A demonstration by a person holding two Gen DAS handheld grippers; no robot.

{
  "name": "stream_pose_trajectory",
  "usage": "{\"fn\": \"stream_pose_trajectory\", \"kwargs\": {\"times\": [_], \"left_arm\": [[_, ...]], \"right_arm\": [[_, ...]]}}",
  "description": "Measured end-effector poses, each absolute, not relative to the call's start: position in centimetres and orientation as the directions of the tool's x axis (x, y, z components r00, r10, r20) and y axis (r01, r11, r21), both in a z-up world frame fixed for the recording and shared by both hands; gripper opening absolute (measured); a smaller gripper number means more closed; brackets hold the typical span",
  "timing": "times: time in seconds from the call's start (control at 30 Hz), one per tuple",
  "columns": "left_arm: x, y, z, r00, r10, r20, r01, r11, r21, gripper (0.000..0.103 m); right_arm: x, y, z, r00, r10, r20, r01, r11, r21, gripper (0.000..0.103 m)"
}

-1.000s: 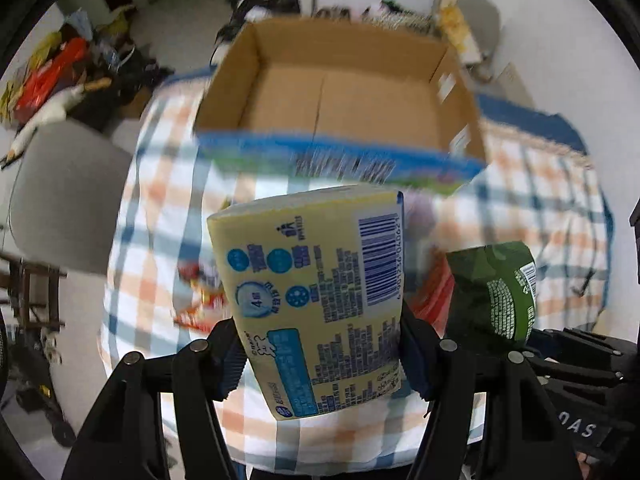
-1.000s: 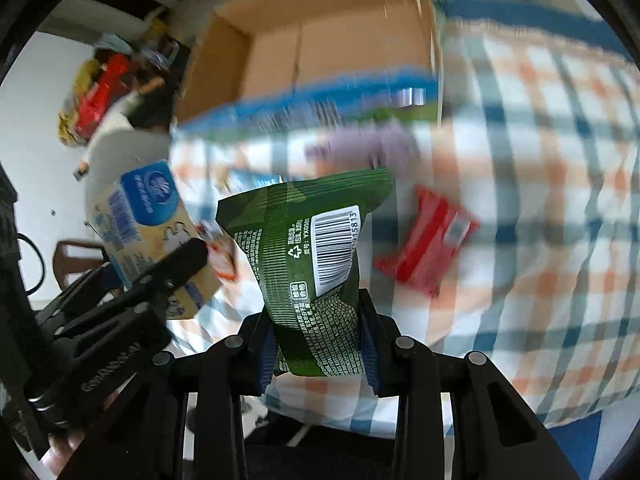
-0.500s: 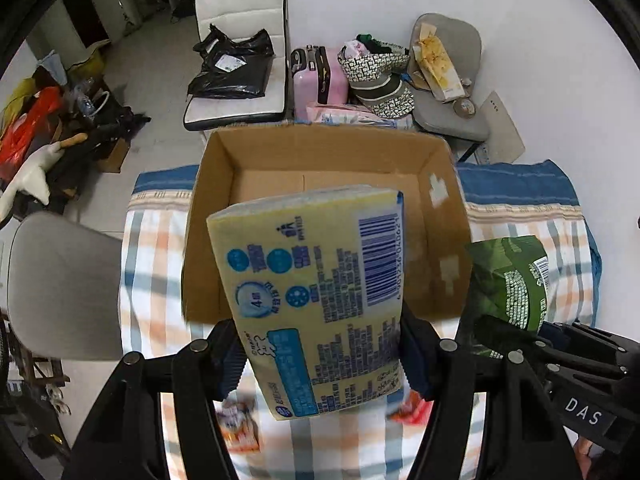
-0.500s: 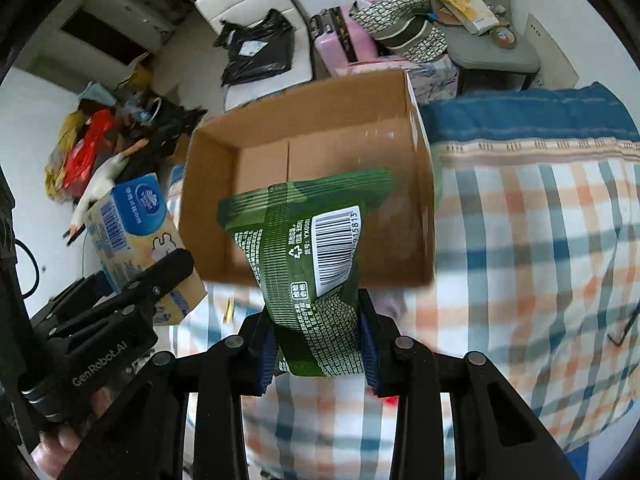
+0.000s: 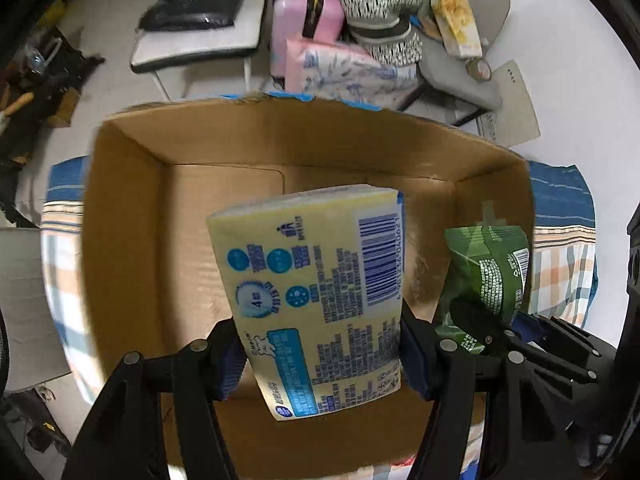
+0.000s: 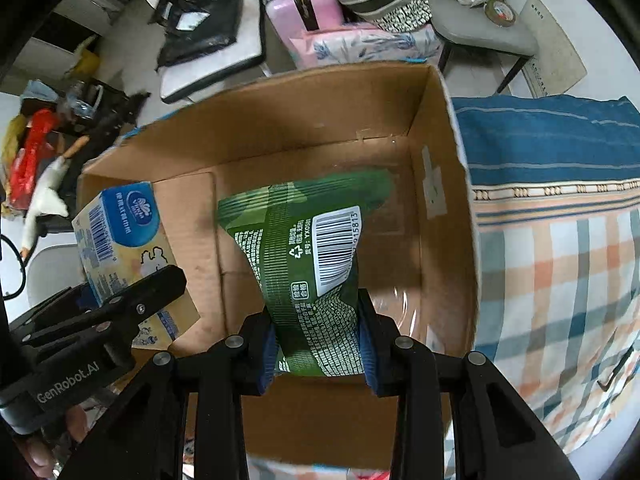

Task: Organize soft objects
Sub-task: 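Carry both items into the box and open both tools to drop them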

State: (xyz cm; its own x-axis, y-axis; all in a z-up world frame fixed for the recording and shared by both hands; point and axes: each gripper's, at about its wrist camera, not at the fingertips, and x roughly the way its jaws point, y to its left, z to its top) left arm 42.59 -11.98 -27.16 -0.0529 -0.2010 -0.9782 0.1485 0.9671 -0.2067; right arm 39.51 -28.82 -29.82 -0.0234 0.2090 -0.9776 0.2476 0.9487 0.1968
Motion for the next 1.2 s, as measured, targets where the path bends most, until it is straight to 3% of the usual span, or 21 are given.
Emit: {"fn": "stream_pose_trajectory", "kwargs": {"times": [0.3,0.6,0.83,1.0,1.13,1.2], "left_arm": [[45.1,-13.8,-31.1,-0.148,-0.196,-0.969,0.231,0.946,-0.226,0.062],[45.5,-14.2,-31.7,-0.144,-0.159,-0.977,0.252,0.949,-0.192,0.062],[45.3,-13.3,-30.4,-0.112,-0.155,-0.981,0.240,0.954,-0.178,0.065],[44.2,-11.9,-28.5,-0.055,-0.136,-0.989,0.228,0.963,-0.145,0.084],[42.7,-10.8,-26.8,-0.003,-0.127,-0.992,0.220,0.968,-0.124,0.095],[41.4,-10.3,-25.7,0.033,-0.119,-0.992,0.222,0.969,-0.109,0.097]], "right_arm": [[42.5,-29.1,-33.3,-0.066,0.177,-0.982,0.240,0.958,0.157,0.037],[44.1,-29.5,-35.2,-0.091,0.165,-0.982,0.242,0.960,0.139,0.039],[43.7,-29.3,-34.0,-0.078,0.144,-0.987,0.244,0.962,0.121,0.056],[41.7,-28.7,-31.7,-0.060,0.115,-0.992,0.241,0.966,0.097,0.074],[39.6,-28.1,-30.1,-0.041,0.090,-0.995,0.229,0.970,0.079,0.095],[38.5,-27.5,-29.2,-0.032,0.090,-0.995,0.223,0.971,0.080,0.097]]}}
